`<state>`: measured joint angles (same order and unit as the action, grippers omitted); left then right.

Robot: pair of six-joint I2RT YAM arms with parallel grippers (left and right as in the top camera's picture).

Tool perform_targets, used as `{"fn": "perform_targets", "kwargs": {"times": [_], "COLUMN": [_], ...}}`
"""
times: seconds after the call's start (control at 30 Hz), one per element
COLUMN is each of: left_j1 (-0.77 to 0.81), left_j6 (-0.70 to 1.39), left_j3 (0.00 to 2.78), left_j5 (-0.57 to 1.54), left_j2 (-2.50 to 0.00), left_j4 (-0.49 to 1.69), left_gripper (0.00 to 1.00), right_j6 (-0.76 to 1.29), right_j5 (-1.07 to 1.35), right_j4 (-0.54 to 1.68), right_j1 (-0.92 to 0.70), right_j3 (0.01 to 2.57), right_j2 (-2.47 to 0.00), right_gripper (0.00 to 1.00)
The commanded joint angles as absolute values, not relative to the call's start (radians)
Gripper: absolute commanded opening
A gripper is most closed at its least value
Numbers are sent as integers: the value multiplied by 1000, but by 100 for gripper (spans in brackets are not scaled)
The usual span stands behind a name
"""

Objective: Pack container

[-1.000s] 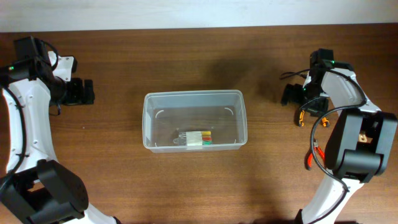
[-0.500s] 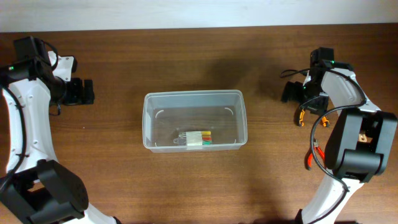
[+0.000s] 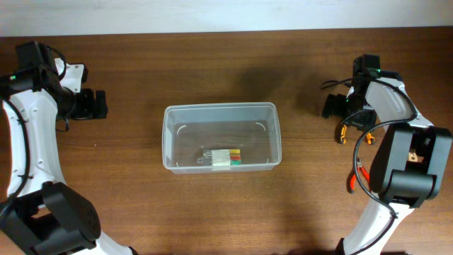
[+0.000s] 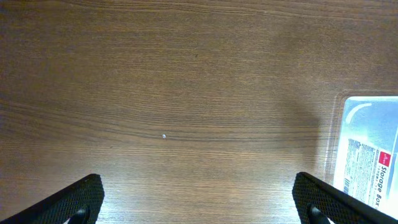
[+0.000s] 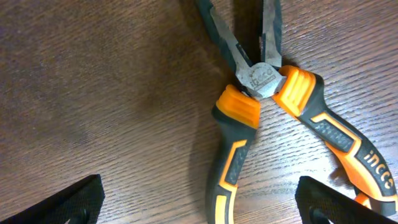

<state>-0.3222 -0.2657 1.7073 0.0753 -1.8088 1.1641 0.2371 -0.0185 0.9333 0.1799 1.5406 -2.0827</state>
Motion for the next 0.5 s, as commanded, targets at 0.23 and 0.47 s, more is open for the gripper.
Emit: {"fn": "perform_targets", "kwargs": {"times": [0.23,0.47], "left_j1": [-330,-330], "left_j6": [-255,-255], "left_j3": [1702,1702], "left_j5": [90,90], "left_j2": [-1818,-1818], "left_j4": [1163,1163], "left_gripper": [99,99], "right_j6": [248,241], "right_j5": [-39,-39], "right_j4": [942,942], "right_j1": [184,184], "right_j3": [1536,1536], "right_j2": [-2133,-2134], "right_gripper": [99,99]}}
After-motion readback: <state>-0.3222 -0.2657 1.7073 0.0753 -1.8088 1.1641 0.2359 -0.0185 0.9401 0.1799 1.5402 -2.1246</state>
